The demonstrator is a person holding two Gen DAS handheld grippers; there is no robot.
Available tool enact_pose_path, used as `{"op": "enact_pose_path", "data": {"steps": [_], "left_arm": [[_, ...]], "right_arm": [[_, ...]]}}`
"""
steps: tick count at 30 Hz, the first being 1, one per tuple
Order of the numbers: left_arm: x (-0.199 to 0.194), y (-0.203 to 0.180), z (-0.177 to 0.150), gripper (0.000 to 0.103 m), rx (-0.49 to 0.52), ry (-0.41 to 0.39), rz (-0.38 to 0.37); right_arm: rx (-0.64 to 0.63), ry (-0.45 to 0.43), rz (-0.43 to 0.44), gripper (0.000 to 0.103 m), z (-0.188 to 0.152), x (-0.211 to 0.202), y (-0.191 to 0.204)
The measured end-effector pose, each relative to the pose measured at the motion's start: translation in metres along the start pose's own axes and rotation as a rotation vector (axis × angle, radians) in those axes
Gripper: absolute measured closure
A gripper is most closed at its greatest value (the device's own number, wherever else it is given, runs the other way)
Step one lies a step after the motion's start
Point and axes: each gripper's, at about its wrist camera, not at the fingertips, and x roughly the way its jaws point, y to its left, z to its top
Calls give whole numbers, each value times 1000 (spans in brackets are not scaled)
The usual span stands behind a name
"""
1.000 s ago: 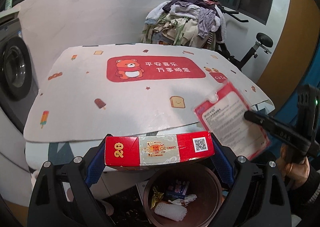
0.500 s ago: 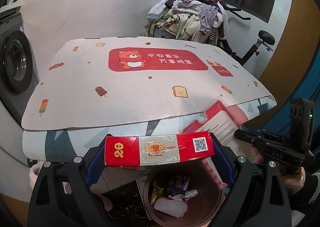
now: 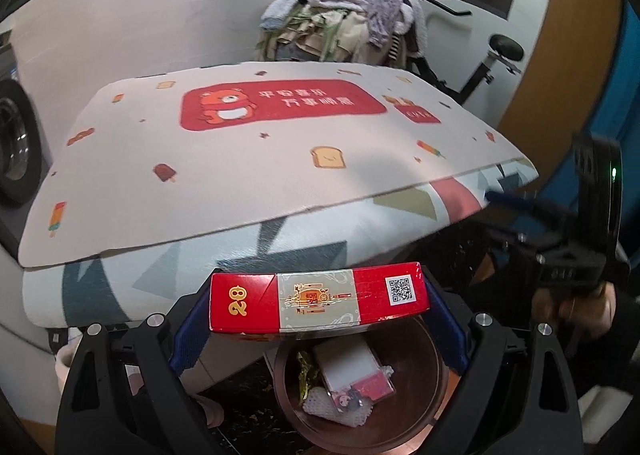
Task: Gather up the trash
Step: 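Carry the red carton over the bin with the left tool while the right tool drops the wrapper in, then open the left tool to drop the red carton into the bin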
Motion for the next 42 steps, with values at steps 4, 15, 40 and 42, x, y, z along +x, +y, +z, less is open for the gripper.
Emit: {"op": "enact_pose_path", "data": {"steps": [4,15,40,42], "left_arm": [[11,-7,-11,13,38,1,-39],[36,-16,-29,13,60,70,-73],[42,-17,-31,7,70,85,3],[40,-15,-29,7,60,75,14]], "right_arm": [[-24,15,-41,6,-8,6,-8],[-56,37,-77,6,-10,15,-1],[-46,50,-78,6,-11,17,-3],[-47,51,-79,6,-11,17,-3]]}}
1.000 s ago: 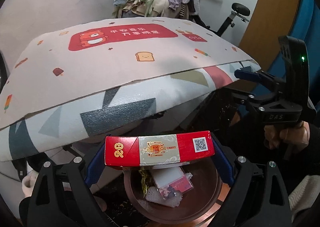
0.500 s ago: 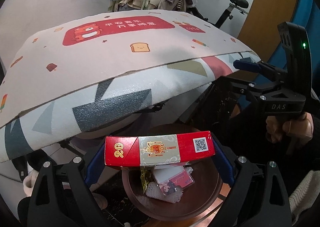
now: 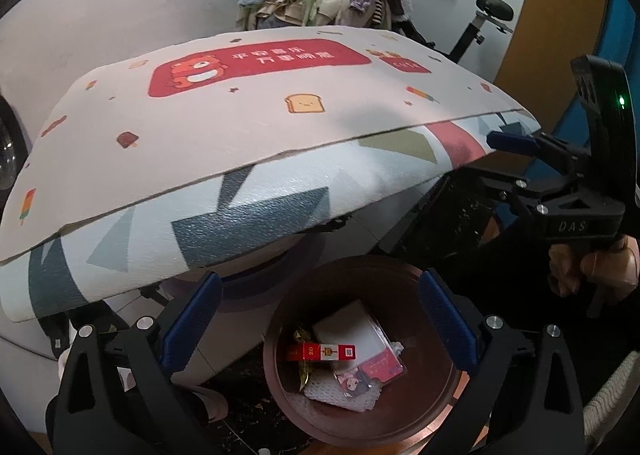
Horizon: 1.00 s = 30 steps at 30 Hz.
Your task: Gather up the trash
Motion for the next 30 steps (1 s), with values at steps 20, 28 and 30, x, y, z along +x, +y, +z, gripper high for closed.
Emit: {"op": "enact_pose_path", "data": {"steps": [20,28,30], "left_arm": [[-24,15,7,6,-56,-115,118],[-42,14,22,6,-35,-177,196],[-53,15,32,6,-41,-218,224]], "right_arm": [[0,0,0,6,1,0,0],[-8,-6,-9,6,6,-4,1],[-14,-9,-9,6,12,-7,0]]}}
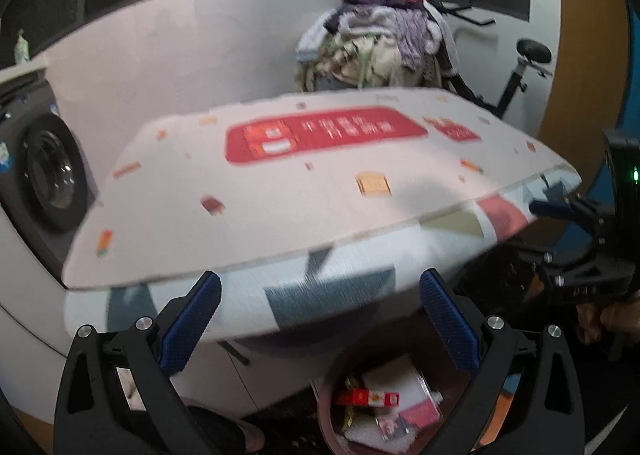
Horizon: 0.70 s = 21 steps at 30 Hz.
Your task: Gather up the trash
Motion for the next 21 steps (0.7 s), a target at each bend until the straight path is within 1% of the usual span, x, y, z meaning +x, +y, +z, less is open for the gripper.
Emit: {"op": "enact_pose_path", "data": {"steps": [3,7,8,12,15,17,21], "left_arm": [[-11,2,18,6,4,-49,35],[-32,-2,51,6,36,-128,123],[-36,-2,57,6,40,-140,131],[-54,1,83,6,14,-180,128],[-60,4,98,6,4,-173,128],[-62,6,105,6,3,-168,116],[-64,10,115,6,-10,-158,103]], "right_arm": [[-26,-23,-11,6,17,-12,-1],[-50,-76,-35,6,50,-38,-7],[-53,-88,-43,6,58,-45,-8],[-56,-127,-75,6,85,-69,-12],[-48,-153,-85,6,99,-85,-16],[-42,-162,-87,6,105,-93,-18],[-32,-175,-85,6,112,-102,-21]]}}
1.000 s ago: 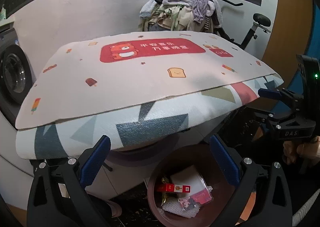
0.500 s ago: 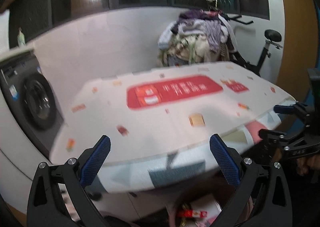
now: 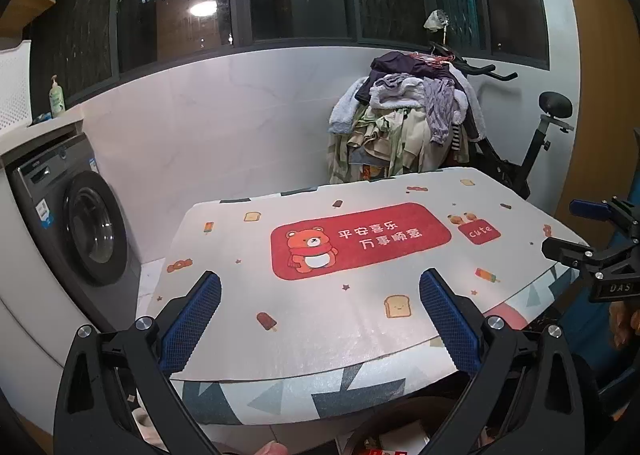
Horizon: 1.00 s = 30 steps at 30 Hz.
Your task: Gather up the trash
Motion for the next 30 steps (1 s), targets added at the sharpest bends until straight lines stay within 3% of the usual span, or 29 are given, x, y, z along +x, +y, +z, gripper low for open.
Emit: {"op": "enact_pose_path", "data": {"steps": [30], "left_arm": [[-4,1,7,6,5,-10,21]], "right_arm": [[35,-18,-8,6,4,-7,-6]]}}
